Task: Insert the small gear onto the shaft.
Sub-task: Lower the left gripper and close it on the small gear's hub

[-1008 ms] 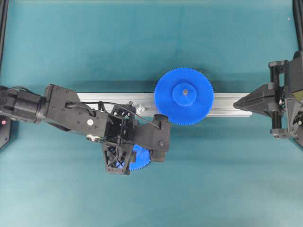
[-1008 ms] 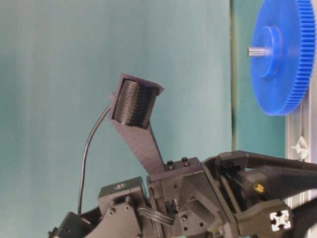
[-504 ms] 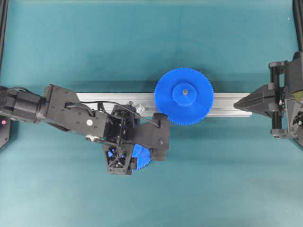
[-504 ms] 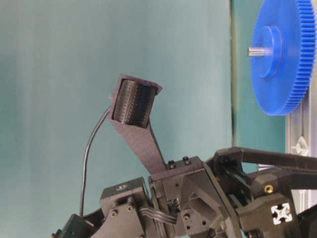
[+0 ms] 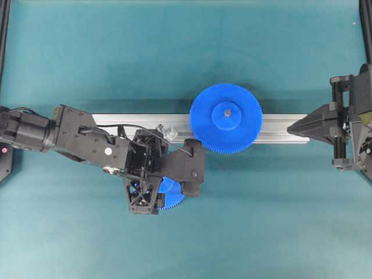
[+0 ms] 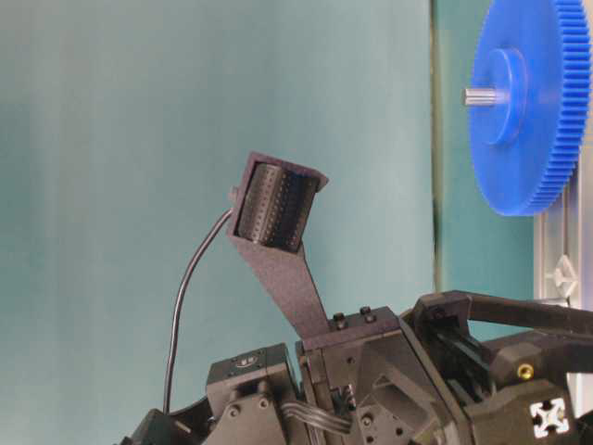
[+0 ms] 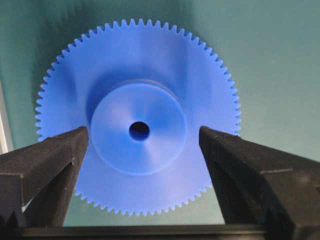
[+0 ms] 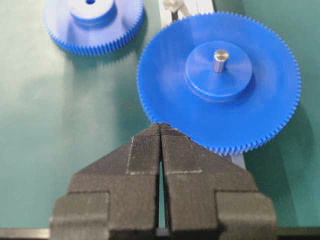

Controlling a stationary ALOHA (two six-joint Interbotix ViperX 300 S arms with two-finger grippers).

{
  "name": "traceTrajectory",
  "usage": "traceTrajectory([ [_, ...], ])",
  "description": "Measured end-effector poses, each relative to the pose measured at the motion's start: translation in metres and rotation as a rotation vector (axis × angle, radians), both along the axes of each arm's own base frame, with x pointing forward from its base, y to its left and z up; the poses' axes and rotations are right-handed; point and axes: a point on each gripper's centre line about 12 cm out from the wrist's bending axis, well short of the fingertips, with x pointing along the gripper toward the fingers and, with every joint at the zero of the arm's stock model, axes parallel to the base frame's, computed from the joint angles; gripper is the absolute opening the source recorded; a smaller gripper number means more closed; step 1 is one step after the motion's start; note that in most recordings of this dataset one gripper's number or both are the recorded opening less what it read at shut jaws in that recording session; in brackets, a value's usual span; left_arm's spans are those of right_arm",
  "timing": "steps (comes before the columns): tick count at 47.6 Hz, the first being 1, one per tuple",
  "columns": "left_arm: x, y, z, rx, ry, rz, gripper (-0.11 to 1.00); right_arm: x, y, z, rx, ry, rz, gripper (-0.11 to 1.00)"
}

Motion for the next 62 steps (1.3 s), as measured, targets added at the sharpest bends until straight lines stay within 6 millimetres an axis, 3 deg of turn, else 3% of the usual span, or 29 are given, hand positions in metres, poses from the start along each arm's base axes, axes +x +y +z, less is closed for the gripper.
traceTrajectory([
  [62, -0.001, 0.003, -0.023, -0.002, 0.019, 0.017, 0.92, -0.001, 0.0, -0.002, 0.025, 0.002, -0.013, -0.01],
])
